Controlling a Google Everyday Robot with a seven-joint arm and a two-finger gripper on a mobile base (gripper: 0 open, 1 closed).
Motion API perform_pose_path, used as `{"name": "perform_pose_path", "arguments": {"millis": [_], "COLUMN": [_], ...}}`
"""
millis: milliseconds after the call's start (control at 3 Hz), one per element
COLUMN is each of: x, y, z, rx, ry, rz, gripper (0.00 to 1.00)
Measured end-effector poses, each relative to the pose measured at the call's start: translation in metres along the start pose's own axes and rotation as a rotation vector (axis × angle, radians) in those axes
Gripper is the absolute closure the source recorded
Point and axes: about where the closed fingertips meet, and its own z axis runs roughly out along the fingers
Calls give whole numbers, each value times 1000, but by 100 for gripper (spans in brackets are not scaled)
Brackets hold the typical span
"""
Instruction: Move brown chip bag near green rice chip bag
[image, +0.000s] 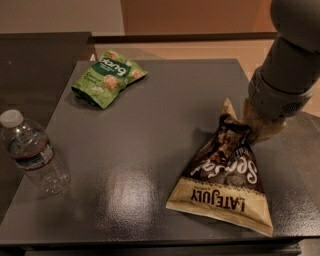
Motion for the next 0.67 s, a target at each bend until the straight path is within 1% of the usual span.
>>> {"name": "perform_pose_path", "arguments": {"millis": [333, 667], "x": [-14, -25], "y": [-25, -62], "z": [-13, -18], "rx": [74, 169], "ry": [1, -23], "rz": [60, 160], "gripper": [100, 100]}}
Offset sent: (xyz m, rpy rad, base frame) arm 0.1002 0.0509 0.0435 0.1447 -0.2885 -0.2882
